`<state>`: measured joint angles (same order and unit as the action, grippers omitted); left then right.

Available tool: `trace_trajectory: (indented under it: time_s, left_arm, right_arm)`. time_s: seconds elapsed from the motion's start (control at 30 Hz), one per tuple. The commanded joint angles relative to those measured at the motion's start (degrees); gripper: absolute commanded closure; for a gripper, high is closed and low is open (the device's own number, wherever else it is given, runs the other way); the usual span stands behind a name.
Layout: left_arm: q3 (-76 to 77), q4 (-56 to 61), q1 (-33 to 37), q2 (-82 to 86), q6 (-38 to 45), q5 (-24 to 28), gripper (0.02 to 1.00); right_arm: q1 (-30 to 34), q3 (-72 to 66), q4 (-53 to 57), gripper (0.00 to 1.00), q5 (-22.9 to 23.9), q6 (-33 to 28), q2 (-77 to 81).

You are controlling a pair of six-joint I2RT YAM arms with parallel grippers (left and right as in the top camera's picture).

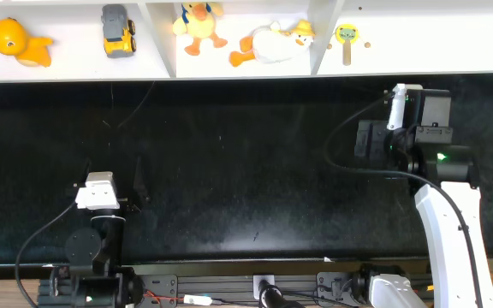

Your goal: Store Toys

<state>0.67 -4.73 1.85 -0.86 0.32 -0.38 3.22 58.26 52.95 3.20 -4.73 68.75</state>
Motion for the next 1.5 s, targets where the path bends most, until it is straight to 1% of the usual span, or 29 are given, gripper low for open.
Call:
trace_trajectory:
  time_s: [0.03, 0.07, 0.1, 0.37, 0.43, 0.5, 0.57, 0.63, 0.67, 0.7, 0.73, 0.8, 0.87, 0.93, 1.07, 1.2, 1.33, 1.4, 1.5]
  left_arm:
    - [-0.2, -0.09, -0.37, 0.7, -0.42, 0.74, 0.02]
    - [-0.2, -0.09, -0.37, 0.7, -0.42, 0.74, 0.02]
    - [-0.2, -0.09, -0.37, 0.7, -0.42, 0.74, 0.02]
    - [-0.2, -0.09, -0.37, 0.7, -0.42, 0.74, 0.02]
    - [-0.2, -0.09, -0.37, 0.7, -0.42, 0.74, 0.02]
    - [-0.2, -0.09, -0.37, 0.7, -0.42, 0.74, 0.02]
    - [-0.2, -0.09, -0.37, 0.7, -0.42, 0.74, 0.02]
    - [-0.2, -0.09, -0.37, 0.7, -0.42, 0.74, 0.02]
    - [-0.2, -0.09, -0.37, 0.7, -0.42, 0.74, 0.02]
    - [-0.2, -0.09, -0.37, 0.7, -0.42, 0.74, 0.02]
    - [-0.2, -0.09, -0.37, 0.7, -0.42, 0.72, 0.02]
    - [-0.2, -0.09, -0.37, 0.7, -0.42, 0.74, 0.02]
    - [-0.2, -0.09, -0.37, 0.7, -0.42, 0.74, 0.02]
    - [-0.17, -0.09, -0.37, 0.7, -0.42, 0.74, 0.02]
    - [-0.2, -0.09, -0.37, 0.7, -0.42, 0.74, 0.02]
    - [-0.2, -0.09, -0.37, 0.7, -0.42, 0.74, 0.02]
    - [-0.2, -0.09, -0.37, 0.7, -0.42, 0.74, 0.02]
    - [-0.2, -0.09, -0.37, 0.7, -0.42, 0.74, 0.02]
    - [-0.17, -0.09, -0.37, 0.7, -0.42, 0.74, 0.02]
  right_arm:
    - [-0.2, -0.52, -1.2, 0.007, -1.6, 0.0, 0.04]
    - [-0.2, -0.76, -3.69, 0.005, -2.6, 0.02, 0.09]
    - [-0.2, -0.92, -5.27, 0.005, -2.56, 0.02, 0.07]
    - [0.55, -0.94, -5.75, 0.003, -2.14, 0.0, 0.02]
    - [2.1, -1.01, -5.62, 0.005, -1.84, -0.04, 0.02]
    - [5.75, -1.25, -5.31, 0.005, -1.57, -1.36, -0.04]
    - [10.16, -1.64, -5.4, 0.007, -1.73, -5.6, -0.22]
    - [14.58, -1.66, -4.28, 0.003, -1.9, -12.07, -0.22]
    - [17.62, -1.66, -3.23, 0.005, -3.3, -17.62, -0.22]
    - [21.24, -1.9, -2.32, 0.005, -5.66, -24.72, -0.22]
    - [26.64, -2.71, -2.19, 0.005, -8.41, -33.42, -0.2]
    - [31.74, -4.57, -4.07, 0.009, -10.43, -38.93, -0.07]
    - [35.19, -6.97, -7.23, 0.034, -11.91, -39.58, 0.28]
    - [38.45, -9.99, -12.17, 0.051, -11.93, -40.59, 1.05]
    - [42.58, -14.8, -19.34, 0.045, -12.0, -41.68, 2.14]
    - [43.98, -17.75, -22.67, 0.053, -12.61, -42.84, 3.41]
    - [44.54, -19.61, -25.29, 0.053, -15.52, -41.55, 6.29]
    - [44.54, -20.0, -26.27, 0.02, -16.35, -41.57, 7.82]
    - [44.54, -20.26, -29.18, 0.018, -16.28, -41.55, 9.79]
